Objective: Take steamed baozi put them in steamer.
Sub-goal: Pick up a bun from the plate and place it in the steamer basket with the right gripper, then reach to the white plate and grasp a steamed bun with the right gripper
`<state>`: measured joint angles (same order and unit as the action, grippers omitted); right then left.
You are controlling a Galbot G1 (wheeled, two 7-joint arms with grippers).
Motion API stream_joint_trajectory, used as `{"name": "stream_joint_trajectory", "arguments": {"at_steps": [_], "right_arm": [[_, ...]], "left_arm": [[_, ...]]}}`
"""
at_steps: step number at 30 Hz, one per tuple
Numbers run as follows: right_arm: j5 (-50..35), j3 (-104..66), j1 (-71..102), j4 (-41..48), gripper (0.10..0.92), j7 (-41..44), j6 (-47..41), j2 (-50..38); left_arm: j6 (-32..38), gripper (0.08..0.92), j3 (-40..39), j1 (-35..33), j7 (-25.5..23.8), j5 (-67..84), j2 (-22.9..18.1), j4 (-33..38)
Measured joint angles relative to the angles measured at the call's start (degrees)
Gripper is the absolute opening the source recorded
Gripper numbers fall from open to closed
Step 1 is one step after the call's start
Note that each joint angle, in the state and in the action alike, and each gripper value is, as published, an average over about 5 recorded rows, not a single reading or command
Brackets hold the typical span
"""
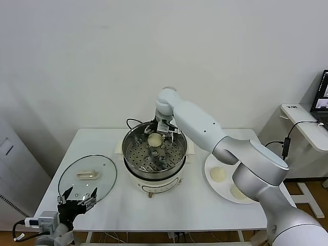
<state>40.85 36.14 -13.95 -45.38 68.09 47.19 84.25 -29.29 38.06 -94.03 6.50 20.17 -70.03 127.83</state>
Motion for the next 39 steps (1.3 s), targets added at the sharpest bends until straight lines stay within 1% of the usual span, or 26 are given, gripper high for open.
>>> {"name": "stream_joint_trajectory", "arguments": {"at_steps": [7,15,18,22,26,30,34,39], "right_arm": [[-14.83,6.09,-6.71,-1.55,0.823,3.55,-0.01,-5.12],[-33.54,17.01,-14.70,-4.76,0.823,7.43,-0.86,-14.25],[-39.48,21.20,-16.34,-6.20,0.823,8.35,-4.14,-17.79],[-45.95,26.17,-17.48,-8.44,0.823,8.88,-12.60,-22.23],[-50.91,29.81,-17.77,-10.90,0.823,8.82,-21.93,-26.08],[-54.16,32.39,-17.33,-12.96,0.823,8.33,-29.26,-29.37],[-56.00,33.85,-16.20,-14.03,0.823,7.54,-34.26,-31.74],[-56.92,34.68,-14.16,-14.50,0.823,6.30,-38.44,-33.43]], "left_arm": [[-0.06,0.823,0.11,-0.19,0.01,-0.01,0.06,0.20],[-0.08,0.823,0.16,-0.32,0.02,-0.03,0.26,0.46],[-0.11,0.823,0.23,-0.39,0.03,-0.03,0.19,0.68],[-0.12,0.823,0.30,-0.68,0.04,-0.03,0.00,0.91],[-0.12,0.823,0.34,-0.72,0.04,-0.03,-0.06,0.95],[-0.03,0.823,0.42,-0.88,0.00,-0.01,-0.10,1.00],[0.17,0.823,0.54,-1.27,-0.10,0.02,-0.16,1.13],[0.23,0.823,0.62,-1.34,-0.14,0.02,-0.38,1.14]]}}
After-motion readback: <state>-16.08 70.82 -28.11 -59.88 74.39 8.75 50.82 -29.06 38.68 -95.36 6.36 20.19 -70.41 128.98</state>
